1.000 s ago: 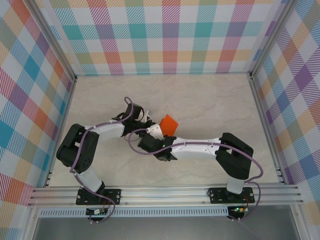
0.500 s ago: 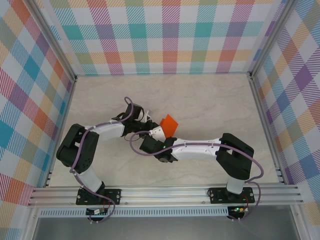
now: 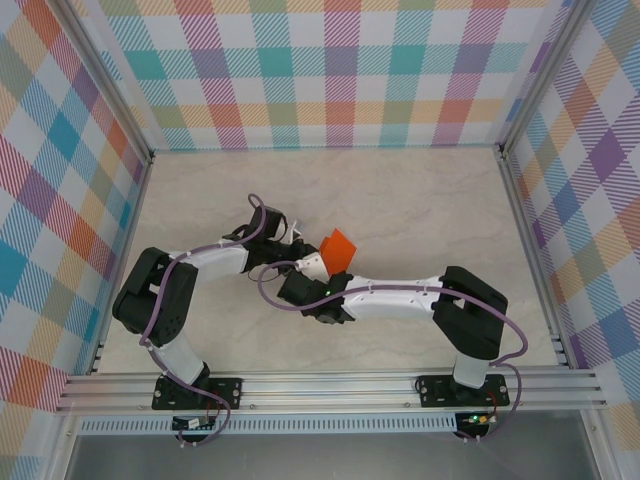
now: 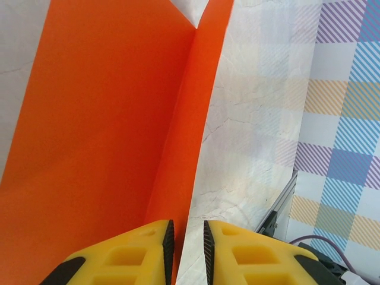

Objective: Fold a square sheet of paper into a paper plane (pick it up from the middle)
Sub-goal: Fold the triangle a second time at the center of the table.

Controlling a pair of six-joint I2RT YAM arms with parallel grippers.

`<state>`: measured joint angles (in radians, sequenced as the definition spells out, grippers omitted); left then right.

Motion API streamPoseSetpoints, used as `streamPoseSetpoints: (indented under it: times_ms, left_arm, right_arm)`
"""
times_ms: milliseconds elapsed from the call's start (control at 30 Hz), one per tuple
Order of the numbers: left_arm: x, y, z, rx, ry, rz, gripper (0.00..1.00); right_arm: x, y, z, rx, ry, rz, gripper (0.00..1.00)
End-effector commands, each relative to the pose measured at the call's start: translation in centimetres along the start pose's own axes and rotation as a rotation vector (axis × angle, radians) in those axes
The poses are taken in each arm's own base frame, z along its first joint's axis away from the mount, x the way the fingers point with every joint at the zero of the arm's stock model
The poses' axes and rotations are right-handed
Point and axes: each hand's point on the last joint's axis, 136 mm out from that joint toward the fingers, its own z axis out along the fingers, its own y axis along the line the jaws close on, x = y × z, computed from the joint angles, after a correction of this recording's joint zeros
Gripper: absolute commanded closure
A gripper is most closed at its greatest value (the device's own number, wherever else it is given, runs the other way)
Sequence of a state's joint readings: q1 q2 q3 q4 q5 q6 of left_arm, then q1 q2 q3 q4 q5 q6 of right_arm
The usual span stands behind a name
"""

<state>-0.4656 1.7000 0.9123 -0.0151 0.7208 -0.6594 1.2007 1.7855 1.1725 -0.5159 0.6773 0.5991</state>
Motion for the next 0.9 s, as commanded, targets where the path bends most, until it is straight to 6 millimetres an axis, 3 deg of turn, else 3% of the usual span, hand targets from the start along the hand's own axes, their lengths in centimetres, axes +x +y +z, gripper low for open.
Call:
streamPoseSetpoints:
  times_ms: [0, 167, 367, 567, 867]
  left_arm:
    - [-0.1, -1.6, -0.2, 0.056, 0.003, 0.032, 0.77]
    - [-0.1, -1.8, -0.2, 0.066, 0.006, 0.032, 0.77]
    - [0.0, -1.6, -0.3, 0.058, 0.007, 0.028, 0.77]
    - [-0.2, -1.4, -0.4, 0.043, -0.003, 0.027, 0.78]
    - [-0.2, -1.0, -0.2, 0.023, -0.009, 0.019, 0.78]
  right_arm:
    - [-0.8, 1.9, 0.3, -0.035, -0.007, -0.013, 0.14]
    - [-1.2, 2.4, 0.9, -0.023, -0.011, 0.004, 0.12]
    - [-1.4, 0.2, 0.6, 0.081, -0.039, 0.044, 0.3]
    - [-1.1, -0.8, -0.4, 0.079, -0.045, 0.044, 0.33]
    - [-0.7, -1.8, -1.3, 0.076, -0.052, 0.047, 0.45]
